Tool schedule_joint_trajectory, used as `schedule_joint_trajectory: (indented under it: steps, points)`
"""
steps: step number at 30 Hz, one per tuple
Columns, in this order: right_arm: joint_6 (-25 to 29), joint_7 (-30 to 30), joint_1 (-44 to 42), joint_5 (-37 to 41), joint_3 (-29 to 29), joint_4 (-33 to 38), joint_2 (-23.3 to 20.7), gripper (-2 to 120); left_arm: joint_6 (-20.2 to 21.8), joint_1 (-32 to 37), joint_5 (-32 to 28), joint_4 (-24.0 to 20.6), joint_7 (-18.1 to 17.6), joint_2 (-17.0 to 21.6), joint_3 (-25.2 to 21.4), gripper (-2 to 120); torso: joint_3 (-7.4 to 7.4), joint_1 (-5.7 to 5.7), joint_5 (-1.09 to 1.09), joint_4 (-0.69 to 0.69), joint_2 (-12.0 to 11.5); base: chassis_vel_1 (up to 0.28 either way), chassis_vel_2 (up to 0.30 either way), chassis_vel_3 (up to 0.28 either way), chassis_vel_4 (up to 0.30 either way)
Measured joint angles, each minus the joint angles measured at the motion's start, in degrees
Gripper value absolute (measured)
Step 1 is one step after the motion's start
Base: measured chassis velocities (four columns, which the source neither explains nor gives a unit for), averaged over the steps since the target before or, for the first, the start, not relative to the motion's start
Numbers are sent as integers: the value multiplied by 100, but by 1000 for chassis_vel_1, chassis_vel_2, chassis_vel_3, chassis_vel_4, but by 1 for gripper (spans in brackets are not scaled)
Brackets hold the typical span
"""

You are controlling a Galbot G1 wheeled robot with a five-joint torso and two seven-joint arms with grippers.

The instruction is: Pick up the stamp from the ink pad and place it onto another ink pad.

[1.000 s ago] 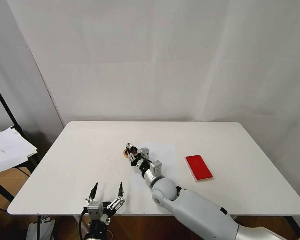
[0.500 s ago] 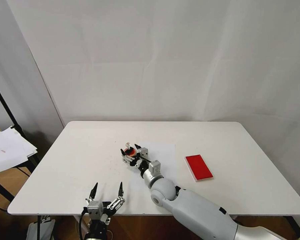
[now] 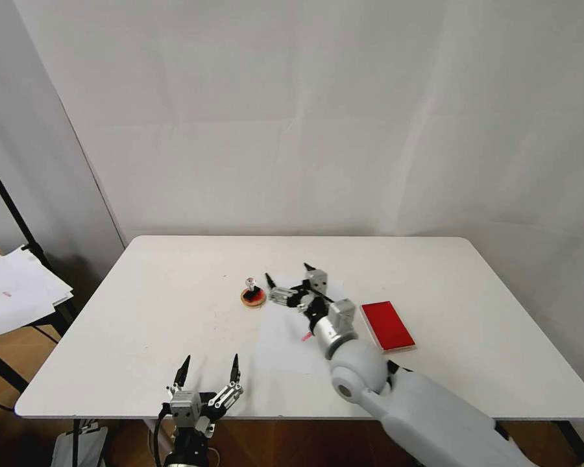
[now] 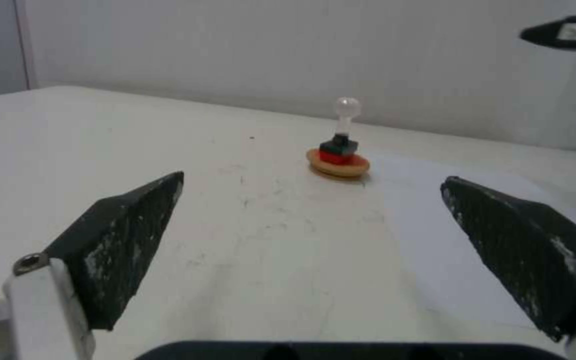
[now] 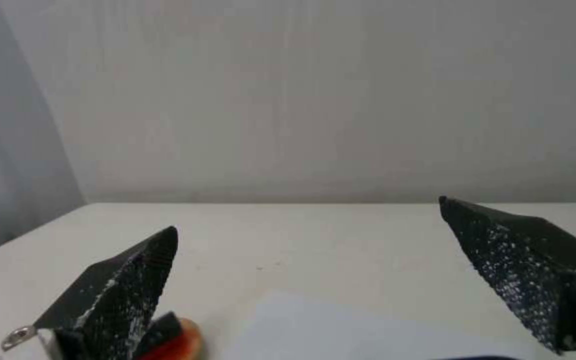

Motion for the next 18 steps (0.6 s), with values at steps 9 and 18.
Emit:
schedule_joint_trajectory:
  steps: [9, 18]
  points:
    - [541, -282, -2562, -917, 1924, 930, -738, 100, 0, 0, 0, 0, 1, 2, 0, 102, -1, -1, 1, -1, 0, 0, 0, 0, 0]
    - [731, -161, -4991, -1921, 3168, 1929, -304, 100, 0, 0, 0, 0, 1, 3, 1, 102, -1, -1, -1, 1, 0, 0, 0, 0, 0]
